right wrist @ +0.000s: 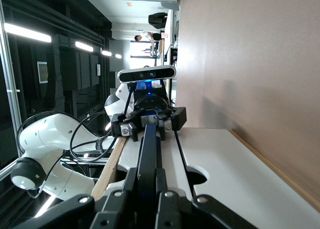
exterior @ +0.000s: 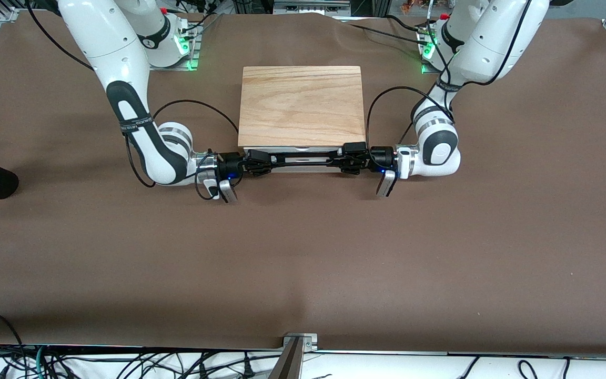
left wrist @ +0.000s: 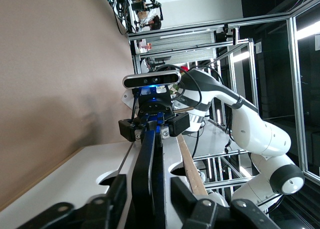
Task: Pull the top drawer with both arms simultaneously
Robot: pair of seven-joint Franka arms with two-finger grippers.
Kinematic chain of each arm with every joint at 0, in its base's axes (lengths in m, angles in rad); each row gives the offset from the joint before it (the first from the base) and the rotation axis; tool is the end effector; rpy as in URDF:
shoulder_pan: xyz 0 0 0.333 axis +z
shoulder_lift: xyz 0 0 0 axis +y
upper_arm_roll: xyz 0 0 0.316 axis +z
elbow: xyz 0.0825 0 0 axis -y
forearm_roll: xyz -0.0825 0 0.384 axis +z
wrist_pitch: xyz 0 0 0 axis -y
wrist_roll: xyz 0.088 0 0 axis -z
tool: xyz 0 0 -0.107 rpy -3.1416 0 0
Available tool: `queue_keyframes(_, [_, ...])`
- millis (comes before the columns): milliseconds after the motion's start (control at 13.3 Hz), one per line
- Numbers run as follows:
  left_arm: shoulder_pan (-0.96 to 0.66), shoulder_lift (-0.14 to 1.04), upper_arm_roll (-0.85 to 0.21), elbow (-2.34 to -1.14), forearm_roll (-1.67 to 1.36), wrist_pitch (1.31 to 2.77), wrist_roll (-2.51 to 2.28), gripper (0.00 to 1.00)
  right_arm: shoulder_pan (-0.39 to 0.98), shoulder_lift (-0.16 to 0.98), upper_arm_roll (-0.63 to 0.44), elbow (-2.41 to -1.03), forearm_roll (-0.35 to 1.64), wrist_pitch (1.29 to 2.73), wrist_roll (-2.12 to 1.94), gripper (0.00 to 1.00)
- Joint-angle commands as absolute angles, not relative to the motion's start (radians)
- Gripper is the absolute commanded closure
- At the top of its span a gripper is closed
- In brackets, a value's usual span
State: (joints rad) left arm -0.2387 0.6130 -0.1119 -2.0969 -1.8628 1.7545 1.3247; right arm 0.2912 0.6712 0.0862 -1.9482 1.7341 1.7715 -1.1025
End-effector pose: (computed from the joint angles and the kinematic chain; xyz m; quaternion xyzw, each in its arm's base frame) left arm 0.4917 -0.2714 0.1516 0.7004 -0.0485 0.0561 0.7099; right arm 0.5193 0.2969 0.1573 -0.7193 -0.0563 0.0280 0.6919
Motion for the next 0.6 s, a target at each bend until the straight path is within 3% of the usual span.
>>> queue_keyframes(0, [-0.250, 0.606, -0.123, -2.157, -1.845, 1.750, 1.410, 0.69, 0.298, 0.678, 0.094, -1.914, 1.763, 1.761, -1.109, 1.00])
queue_keyframes(150, [-0.250, 0.614, -0.123, -2.161, -1.845, 1.753, 1.411, 0.75, 0.298, 0.680, 0.094, -1.914, 1.761, 1.759, -1.109, 1.00])
queue_keyframes(376, [-0.252, 0.621, -0.123, -2.163, -1.845, 1.759, 1.413, 0.99, 0.296, 0.680, 0.094, -1.914, 1.763, 1.759, -1.109, 1.00])
queue_keyframes(526, [-0.252, 0.621, -0.123, -2.163, -1.845, 1.763, 1.413, 1.00, 0.296, 0.680, 0.094, -1.914, 1.761, 1.759, -1.109, 1.00])
